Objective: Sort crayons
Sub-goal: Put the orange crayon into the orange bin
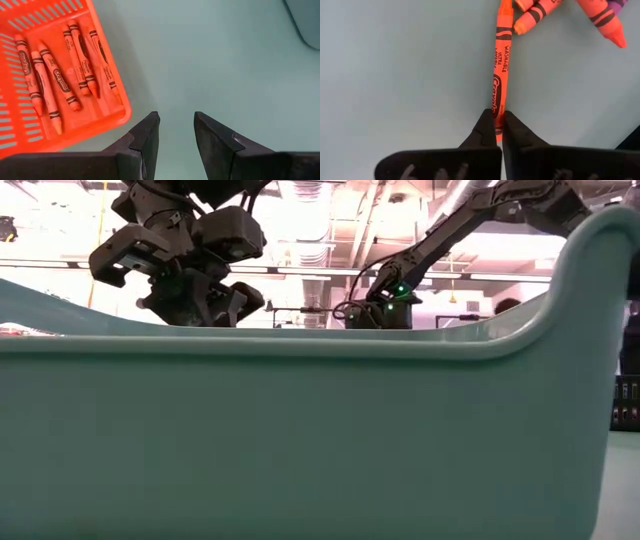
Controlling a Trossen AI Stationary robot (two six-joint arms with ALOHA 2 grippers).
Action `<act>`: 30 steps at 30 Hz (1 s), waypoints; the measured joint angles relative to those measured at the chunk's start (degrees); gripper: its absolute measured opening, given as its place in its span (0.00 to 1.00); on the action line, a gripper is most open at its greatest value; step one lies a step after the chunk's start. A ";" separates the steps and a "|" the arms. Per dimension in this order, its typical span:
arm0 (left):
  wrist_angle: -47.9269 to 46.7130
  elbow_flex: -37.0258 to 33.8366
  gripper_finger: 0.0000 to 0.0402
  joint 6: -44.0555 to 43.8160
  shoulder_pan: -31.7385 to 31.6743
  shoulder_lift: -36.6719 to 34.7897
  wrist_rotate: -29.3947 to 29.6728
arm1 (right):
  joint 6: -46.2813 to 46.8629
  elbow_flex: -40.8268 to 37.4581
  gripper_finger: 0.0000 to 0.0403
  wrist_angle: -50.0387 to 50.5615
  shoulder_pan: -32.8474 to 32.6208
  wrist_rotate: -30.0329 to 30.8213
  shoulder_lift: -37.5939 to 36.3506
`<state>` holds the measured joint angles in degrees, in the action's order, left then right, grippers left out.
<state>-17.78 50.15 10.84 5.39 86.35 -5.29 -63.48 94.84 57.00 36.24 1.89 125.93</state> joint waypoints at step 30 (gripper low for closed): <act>-4.32 0.00 0.28 -2.74 2.69 -0.02 4.70 | 22.48 -0.17 0.00 5.24 -23.57 -8.28 -17.74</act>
<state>-22.11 50.15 8.10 8.07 86.32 -0.59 -41.00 94.67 62.25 12.67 -6.39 108.19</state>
